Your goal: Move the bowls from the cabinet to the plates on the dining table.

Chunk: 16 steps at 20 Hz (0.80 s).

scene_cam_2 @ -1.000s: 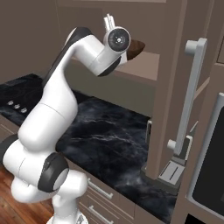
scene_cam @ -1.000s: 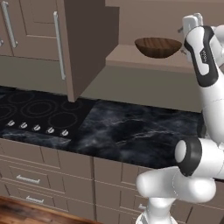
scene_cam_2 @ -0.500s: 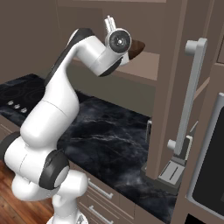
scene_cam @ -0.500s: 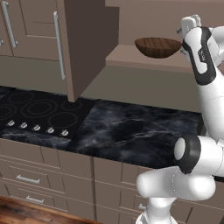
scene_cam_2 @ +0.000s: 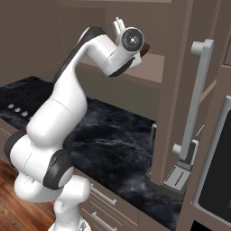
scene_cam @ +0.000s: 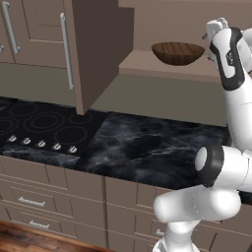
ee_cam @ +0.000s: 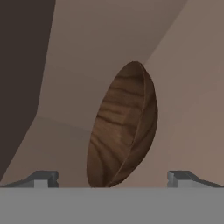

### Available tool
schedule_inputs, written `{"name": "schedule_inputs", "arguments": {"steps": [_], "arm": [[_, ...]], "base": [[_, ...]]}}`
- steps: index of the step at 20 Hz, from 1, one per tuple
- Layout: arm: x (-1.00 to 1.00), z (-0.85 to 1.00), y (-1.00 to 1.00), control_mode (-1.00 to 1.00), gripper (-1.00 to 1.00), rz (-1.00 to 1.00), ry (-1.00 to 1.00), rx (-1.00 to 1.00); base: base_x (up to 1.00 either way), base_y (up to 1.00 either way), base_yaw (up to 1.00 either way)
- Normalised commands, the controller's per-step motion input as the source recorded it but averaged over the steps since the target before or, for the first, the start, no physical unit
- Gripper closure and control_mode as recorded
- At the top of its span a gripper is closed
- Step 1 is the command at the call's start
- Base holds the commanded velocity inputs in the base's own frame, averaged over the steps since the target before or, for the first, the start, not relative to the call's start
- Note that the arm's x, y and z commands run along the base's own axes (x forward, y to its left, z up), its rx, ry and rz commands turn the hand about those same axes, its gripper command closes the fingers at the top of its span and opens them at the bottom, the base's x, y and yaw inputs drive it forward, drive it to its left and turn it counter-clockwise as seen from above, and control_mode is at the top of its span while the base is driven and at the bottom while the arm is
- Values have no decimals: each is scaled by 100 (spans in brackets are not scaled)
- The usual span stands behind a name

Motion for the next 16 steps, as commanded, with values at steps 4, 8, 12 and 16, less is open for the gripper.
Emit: {"name": "schedule_inputs", "arguments": {"steps": [4,8,12,16], "arm": [[5,-1,-1,-100,-100,5,3,-5],[0,-7,0,-100,-100,6,3,-2],[-8,-21,-2,-100,-100,4,2,-3],[-2,-14,-2,-100,-100,1,0,0]], "base": [[0,0,0],[0,0,0],[0,0,0],[0,0,0]]}}
